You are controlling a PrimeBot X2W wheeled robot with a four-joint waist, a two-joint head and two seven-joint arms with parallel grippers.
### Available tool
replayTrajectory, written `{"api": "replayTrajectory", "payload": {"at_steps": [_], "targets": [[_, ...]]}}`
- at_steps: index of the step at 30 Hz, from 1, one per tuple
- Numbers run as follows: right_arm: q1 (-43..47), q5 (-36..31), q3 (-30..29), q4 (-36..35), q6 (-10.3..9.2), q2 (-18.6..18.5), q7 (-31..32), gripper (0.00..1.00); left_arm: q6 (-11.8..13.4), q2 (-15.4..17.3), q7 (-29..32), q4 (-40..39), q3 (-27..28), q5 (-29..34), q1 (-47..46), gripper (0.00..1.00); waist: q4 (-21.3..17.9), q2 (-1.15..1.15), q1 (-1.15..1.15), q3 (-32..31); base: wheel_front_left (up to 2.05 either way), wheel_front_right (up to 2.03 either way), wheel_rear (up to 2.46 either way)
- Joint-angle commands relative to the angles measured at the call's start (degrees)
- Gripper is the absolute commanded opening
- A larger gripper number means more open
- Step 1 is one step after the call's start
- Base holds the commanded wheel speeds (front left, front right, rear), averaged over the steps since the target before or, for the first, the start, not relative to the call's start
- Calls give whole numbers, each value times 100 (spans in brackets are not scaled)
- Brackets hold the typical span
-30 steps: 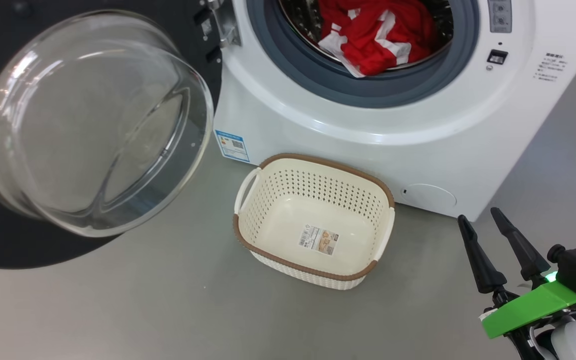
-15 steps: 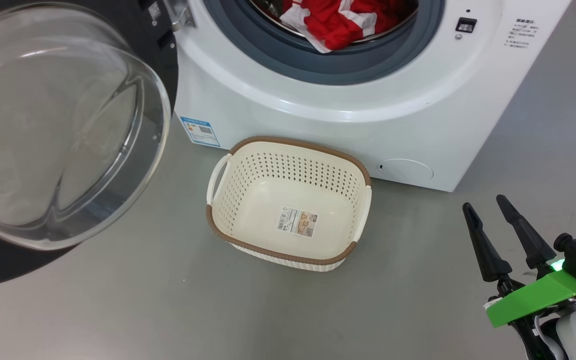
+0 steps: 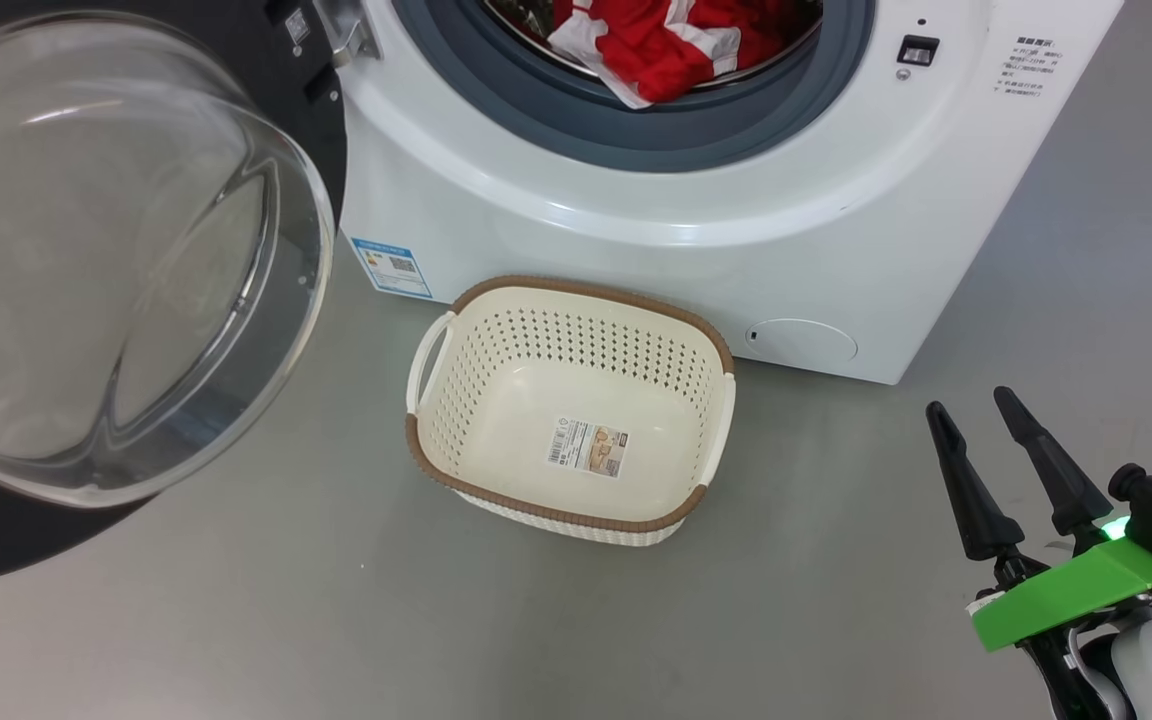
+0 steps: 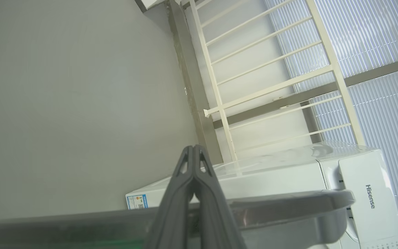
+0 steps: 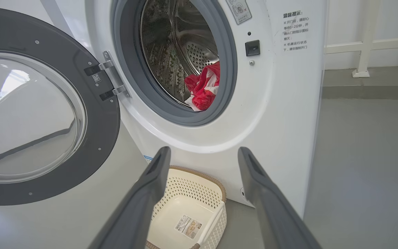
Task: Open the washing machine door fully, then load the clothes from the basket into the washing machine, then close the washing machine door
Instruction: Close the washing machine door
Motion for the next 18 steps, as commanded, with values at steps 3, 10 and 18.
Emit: {"api": "replayTrajectory", "payload": {"at_steps": [3, 10, 18], "targets": [[-62, 41, 99, -87, 52, -27, -28, 100, -93, 380, 504, -297, -82, -121, 218, 0, 9, 0, 0, -67, 0, 0, 0], [4, 85, 82, -26, 52, 19, -28, 100, -99, 294, 1364, -834, -296, -273, 669, 0, 48, 0, 0, -210, 0, 0, 0], [113, 94, 48, -18, 52, 101, -28, 100, 89, 0, 2477, -1887, -622, -606, 1138, 0, 80, 0, 0, -372, 0, 0, 0]]}}
